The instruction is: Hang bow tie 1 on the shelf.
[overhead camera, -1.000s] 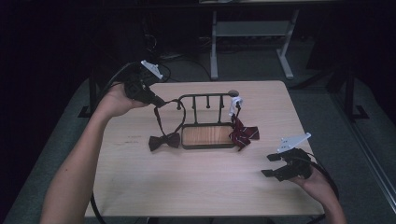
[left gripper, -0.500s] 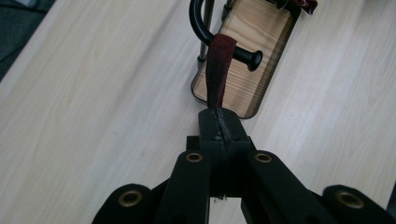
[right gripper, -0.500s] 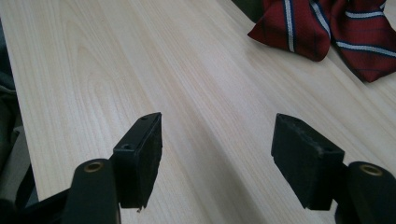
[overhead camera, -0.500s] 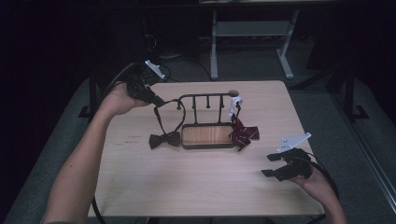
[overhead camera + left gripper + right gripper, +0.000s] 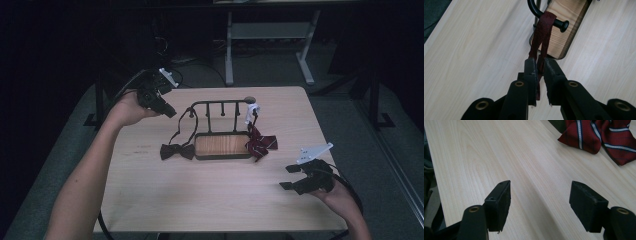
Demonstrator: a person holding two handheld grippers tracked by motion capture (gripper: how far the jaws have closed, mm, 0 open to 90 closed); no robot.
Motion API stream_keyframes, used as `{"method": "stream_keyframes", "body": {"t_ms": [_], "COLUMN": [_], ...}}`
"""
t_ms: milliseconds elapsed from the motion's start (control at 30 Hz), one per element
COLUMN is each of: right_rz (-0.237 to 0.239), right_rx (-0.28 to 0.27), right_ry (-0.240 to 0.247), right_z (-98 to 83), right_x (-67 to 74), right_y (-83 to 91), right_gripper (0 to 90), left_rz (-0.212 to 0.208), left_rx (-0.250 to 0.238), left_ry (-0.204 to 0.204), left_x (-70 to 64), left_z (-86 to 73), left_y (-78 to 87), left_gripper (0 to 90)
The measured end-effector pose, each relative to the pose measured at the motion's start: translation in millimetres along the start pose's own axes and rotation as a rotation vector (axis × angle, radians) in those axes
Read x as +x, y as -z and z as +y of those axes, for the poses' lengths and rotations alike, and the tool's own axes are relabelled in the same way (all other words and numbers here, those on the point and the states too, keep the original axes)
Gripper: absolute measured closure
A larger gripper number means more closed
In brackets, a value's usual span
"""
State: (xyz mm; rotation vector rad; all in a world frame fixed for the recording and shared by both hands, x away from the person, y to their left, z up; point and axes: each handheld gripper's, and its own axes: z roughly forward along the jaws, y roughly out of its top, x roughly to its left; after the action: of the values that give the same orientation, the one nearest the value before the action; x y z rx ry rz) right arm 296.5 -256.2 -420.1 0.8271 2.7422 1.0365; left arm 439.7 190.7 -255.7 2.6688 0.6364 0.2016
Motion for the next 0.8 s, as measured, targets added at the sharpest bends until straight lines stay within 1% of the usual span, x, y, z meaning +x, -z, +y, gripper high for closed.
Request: {"method": "stream_keyframes", "body": {"t_ms": [33, 67, 100, 133, 300, 467, 567, 667, 733, 767, 800], "right_rz": [-0.002, -0.001, -0.001, -0.004, -0.006, -0.006, -0.007, -0.009, -0.01, -0.011, -0.012], "right_rx": [-0.001, -0.004, -0.002, 0.0, -0.003, 0.0, 0.001, 0.001, 0.0, -0.001, -0.001], "right_ry": [0.002, -0.003, -0.008, -0.007, 0.0, -0.008, -0.008, -0.01, -0.013, -0.011, -0.012], "right_z": [0.2, 0.2, 0.6, 0.7, 0.4, 0.1, 0.1, 0.3, 0.5, 0.5, 0.6], "right_x": [0.0, 0.5, 1.0, 0.9, 0.3, 0.3, 0.0, -0.5, -0.2, -0.3, -0.3], "right_y": [0.4, 0.8, 1.4, 1.9, 2.2, 1.8, 1.7, 2.4, 3.0, 3.2, 3.4], "right_gripper": [33.3, 33.3, 33.3, 33.3, 33.3, 33.3, 33.3, 33.3, 33.3, 33.3, 33.3], "left_rz": [-0.001, -0.001, -0.003, -0.007, -0.023, -0.027, -0.034, -0.033, -0.039, -0.043, -0.044], "left_rx": [-0.005, -0.002, -0.01, -0.019, -0.019, -0.01, -0.03, -0.035, -0.035, -0.033, -0.036], "left_ry": [0.002, -0.003, -0.007, -0.001, -0.008, -0.004, -0.004, -0.003, -0.007, -0.002, -0.008], "left_x": [-1.1, -1.7, -2.9, -3.8, -5.9, -6.7, -8.3, -11.1, -12.3, -13.4, -14.3], "left_z": [-0.6, -1.2, -2.5, -3.5, -10.6, -17.7, -22.2, -27.5, -30.9, -32.7, -34.2], "left_y": [0.8, 2.0, 3.0, 3.2, 2.1, 1.9, 3.6, 4.2, 4.6, 4.0, 3.9], "left_gripper": [79.9, 79.5, 79.4, 79.3, 78.4, 77.6, 77.3, 76.7, 76.2, 75.7, 75.0]}}
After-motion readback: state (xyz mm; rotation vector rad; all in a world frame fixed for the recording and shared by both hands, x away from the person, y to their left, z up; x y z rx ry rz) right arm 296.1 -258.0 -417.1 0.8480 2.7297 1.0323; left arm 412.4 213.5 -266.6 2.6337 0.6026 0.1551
